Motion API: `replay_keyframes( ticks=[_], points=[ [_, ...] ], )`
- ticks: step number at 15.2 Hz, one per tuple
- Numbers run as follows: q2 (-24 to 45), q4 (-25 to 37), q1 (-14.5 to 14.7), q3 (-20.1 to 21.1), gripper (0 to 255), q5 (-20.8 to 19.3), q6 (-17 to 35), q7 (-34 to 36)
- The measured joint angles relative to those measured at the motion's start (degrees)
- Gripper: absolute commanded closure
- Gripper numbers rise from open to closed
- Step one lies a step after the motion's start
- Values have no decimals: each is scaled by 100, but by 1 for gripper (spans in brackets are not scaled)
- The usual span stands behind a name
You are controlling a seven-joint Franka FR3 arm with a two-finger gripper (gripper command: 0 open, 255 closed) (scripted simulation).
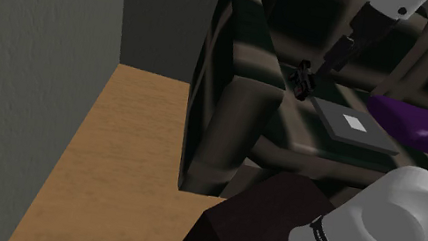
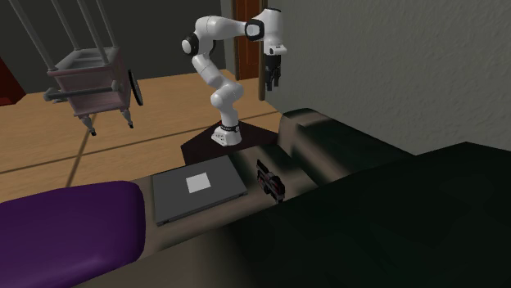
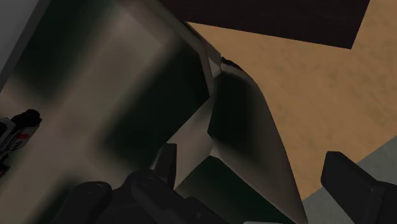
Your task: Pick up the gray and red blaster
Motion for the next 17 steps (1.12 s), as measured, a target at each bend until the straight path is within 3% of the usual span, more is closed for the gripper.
replay_keyframes(
  ticks=[3, 8, 17],
  points=[
    [119, -25, -76, -106, 0, -60, 183, -23],
    [654, -82, -329, -453, 0, -221, 935, -29],
    [2014, 336, -740, -1254, 0, -346, 2212, -228]
  ],
)
